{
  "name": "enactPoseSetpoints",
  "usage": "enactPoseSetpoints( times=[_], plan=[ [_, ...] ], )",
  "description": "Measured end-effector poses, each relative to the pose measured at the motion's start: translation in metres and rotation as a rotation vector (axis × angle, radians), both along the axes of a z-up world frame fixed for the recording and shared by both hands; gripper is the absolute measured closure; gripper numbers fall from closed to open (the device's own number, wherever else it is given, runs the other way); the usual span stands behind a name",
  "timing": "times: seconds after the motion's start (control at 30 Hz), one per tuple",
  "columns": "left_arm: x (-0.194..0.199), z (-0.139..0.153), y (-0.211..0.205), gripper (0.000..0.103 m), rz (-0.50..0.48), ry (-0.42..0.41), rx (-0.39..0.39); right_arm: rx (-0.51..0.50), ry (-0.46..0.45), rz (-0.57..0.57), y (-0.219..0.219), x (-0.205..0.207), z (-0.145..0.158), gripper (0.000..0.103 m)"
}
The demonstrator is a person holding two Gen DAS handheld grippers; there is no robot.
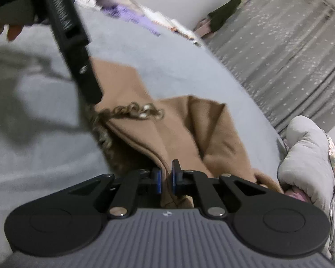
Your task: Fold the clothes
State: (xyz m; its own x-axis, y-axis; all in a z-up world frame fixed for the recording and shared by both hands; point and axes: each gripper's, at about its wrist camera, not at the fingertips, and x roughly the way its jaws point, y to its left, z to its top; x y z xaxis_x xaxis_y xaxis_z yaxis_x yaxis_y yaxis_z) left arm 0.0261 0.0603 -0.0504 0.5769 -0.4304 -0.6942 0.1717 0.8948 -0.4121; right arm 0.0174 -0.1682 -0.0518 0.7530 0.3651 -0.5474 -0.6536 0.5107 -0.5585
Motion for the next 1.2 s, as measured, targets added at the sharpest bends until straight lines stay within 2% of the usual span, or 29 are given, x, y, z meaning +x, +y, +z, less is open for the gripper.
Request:
enactPoseSetpoints(
  times=[0.27,0.43,0.6,0.83,1.2],
  plan=[
    [-0.002,0.026,-0.010,0.022,-0.033,-0.066,-0.028,0.179,-0.057,-0.117,-0.020,0.011,0.051,0.097],
    [0.003,0.033,-0.029,0.022,-0.062,-0.102,0.027,0.324,-0.148,-0.310,-0.059,0.030,0.088,0.097],
    [0.025,0.028,-0.057,0.022,-0.112,-0.134,0.109,0.418,-0.208,-0.521,-0.109,0.046,0.106,0.097],
    [0.062,0.011,-0.101,0.022,-0.207,-0.175,0.247,0.474,-0.207,-0.739,-0.171,0.057,0.103,0.097],
    [0.103,0.001,-0.137,0.024,-0.278,-0.160,0.254,0.463,-0.155,-0.980,-0.245,0.074,0.070,0.097]
  ],
)
